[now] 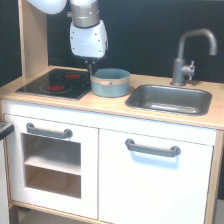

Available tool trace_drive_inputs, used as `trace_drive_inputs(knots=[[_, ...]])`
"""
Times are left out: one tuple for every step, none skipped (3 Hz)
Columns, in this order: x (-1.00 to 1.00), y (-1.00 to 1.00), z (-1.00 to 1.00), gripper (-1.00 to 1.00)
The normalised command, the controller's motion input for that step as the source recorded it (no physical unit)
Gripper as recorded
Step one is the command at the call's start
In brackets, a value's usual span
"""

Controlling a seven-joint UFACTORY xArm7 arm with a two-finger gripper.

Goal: Place the pot in the sink

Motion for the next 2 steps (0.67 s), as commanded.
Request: trace_drive_inputs(knots=[[0.55,0.09,-0.3,-0.94],[0.45,-0.03,-0.21,-0.51]])
